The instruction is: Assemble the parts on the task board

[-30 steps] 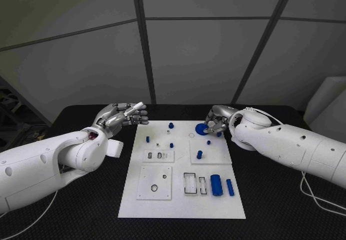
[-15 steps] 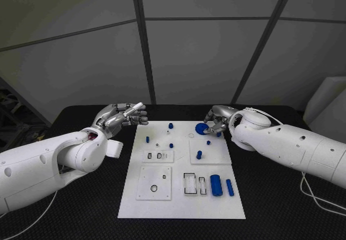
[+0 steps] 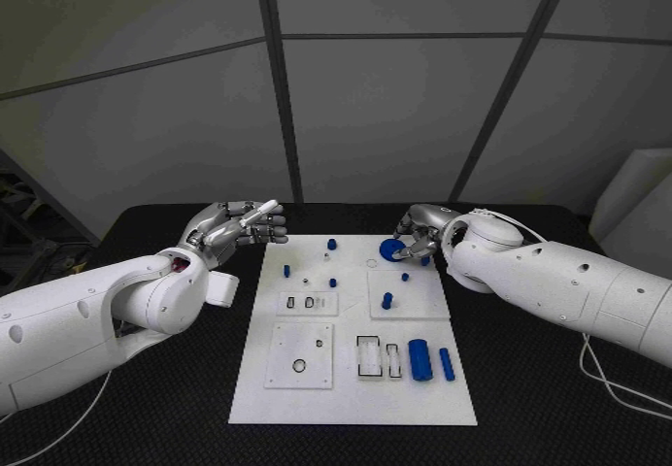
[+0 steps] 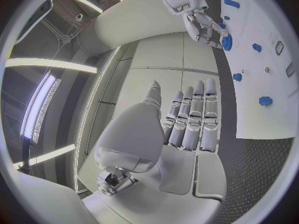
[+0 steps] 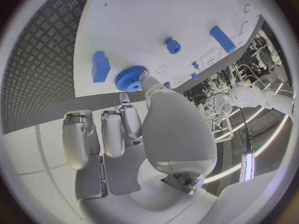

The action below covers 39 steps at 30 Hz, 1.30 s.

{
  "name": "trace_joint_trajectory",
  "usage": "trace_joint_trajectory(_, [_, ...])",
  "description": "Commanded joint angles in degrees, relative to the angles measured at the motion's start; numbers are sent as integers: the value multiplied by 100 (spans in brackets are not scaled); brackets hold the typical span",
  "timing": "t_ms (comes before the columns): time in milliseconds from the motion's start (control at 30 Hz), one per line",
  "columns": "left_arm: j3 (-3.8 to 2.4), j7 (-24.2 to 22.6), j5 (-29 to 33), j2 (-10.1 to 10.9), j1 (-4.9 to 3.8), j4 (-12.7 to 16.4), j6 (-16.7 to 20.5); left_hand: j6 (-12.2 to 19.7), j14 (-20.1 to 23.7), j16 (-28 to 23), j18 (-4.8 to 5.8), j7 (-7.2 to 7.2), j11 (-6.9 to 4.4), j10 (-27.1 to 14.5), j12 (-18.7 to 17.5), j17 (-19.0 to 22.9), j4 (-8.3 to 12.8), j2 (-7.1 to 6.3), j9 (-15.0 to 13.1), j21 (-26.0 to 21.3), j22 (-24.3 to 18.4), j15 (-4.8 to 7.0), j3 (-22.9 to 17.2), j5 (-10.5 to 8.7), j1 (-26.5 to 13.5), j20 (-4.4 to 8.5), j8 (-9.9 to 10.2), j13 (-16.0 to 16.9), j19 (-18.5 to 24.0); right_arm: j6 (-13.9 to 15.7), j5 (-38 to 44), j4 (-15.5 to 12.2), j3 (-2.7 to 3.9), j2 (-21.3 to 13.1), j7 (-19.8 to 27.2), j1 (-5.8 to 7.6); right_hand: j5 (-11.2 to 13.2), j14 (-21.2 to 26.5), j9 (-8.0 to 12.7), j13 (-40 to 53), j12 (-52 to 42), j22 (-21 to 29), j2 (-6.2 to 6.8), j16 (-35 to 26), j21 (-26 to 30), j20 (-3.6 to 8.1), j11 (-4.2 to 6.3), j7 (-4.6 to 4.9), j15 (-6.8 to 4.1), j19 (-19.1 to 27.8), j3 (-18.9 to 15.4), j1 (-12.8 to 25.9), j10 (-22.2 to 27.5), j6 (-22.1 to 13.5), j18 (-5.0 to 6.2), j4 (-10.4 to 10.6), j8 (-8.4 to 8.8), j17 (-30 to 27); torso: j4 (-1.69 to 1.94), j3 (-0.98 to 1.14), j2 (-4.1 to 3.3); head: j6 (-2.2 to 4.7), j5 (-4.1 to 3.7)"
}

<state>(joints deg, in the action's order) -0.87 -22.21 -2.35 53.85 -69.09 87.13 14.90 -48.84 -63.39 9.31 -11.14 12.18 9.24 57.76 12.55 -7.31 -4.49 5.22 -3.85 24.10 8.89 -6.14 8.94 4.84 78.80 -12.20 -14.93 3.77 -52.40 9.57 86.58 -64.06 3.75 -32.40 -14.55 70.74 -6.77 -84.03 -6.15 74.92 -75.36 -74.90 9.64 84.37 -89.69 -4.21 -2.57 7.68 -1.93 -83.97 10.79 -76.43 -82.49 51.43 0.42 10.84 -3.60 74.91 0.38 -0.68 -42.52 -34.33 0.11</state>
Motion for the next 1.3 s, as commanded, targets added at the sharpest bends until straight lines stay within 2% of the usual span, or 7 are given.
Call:
trace_joint_trajectory(33, [-6,22,-24,-8,-10,-1,-86,-11,5,-20,75,27,8,15,-33,1,31,44,9,-37,-5,-54,17,-20,-30,-46,40,-7,3,-54,12,16,1,20,16,13,7,-336,-10,266,3,-1510,22,25,-31,-54,-6,-17,25,-603,3,15,10,15,-42,60,-31,254,5,-1,-1,2,3])
trace_joint_trajectory(167, [-6,35,-24,-11,-10,-6,-90,-11,5,-20,75,27,8,15,-33,1,31,44,9,-37,-5,-54,17,-20,-30,-46,40,-7,3,-96,-24,32,1,41,3,13,-37,-337,-31,293,-26,-1510,-35,28,-31,-50,8,-35,16,-603,28,31,-9,103,-42,124,-58,262,1,1,0,-3,8])
trace_joint_trajectory(467, [-6,53,-24,-16,-10,-9,-94,-8,5,-28,76,29,11,13,-41,1,37,47,9,-40,-9,-56,22,-21,-31,-47,45,-7,4,-228,-47,57,1,54,-47,13,-76,-341,-70,335,-72,-1510,-119,35,-31,-31,38,-69,-7,-603,85,-16,-35,278,-42,120,-104,283,-8,2,0,-5,12])
trace_joint_trajectory(800, [-6,63,-24,-17,-10,-9,-94,-8,5,-28,76,29,11,13,-41,1,37,47,9,-40,-9,-56,22,-21,-31,-47,45,-7,4,-259,5,56,1,78,-187,13,-121,-349,-144,404,-140,-1510,-389,47,-31,23,105,-139,-64,-603,297,-220,-75,682,-42,-99,-193,321,1,4,2,-9,4])
trace_joint_trajectory(1033, [-6,70,-24,-13,-10,-2,-97,-7,5,-32,76,30,12,12,-46,1,41,50,9,-42,-11,-57,24,-21,-30,-48,48,-7,4,266,235,-65,1,66,-323,10,-172,-360,-166,501,-255,-1510,-486,67,-31,45,132,-170,-86,-603,371,-227,-140,813,-42,-183,-203,367,2,3,5,1,3])
trace_joint_trajectory(1167, [-6,70,-24,-5,-10,2,-98,-7,5,-32,76,30,12,12,-46,1,41,50,9,-42,-11,-57,24,-21,-30,-48,48,-7,4,576,374,-273,2,-2,-370,7,-259,-363,-176,526,-283,-1510,-474,71,-31,57,143,-180,-96,-603,379,-200,-157,851,-42,-226,-190,377,-9,2,10,8,15])
trace_joint_trajectory(1300, [-6,71,-24,4,-10,13,-98,-7,5,-32,76,30,12,12,-46,1,41,50,9,-42,-11,-57,24,-21,-30,-48,48,-7,4,744,457,-548,3,-83,-404,7,-294,-366,-180,543,-302,-1510,-470,78,-31,61,146,-185,-100,-603,382,-187,-169,866,-42,-242,-184,393,-9,-2,9,22,12])
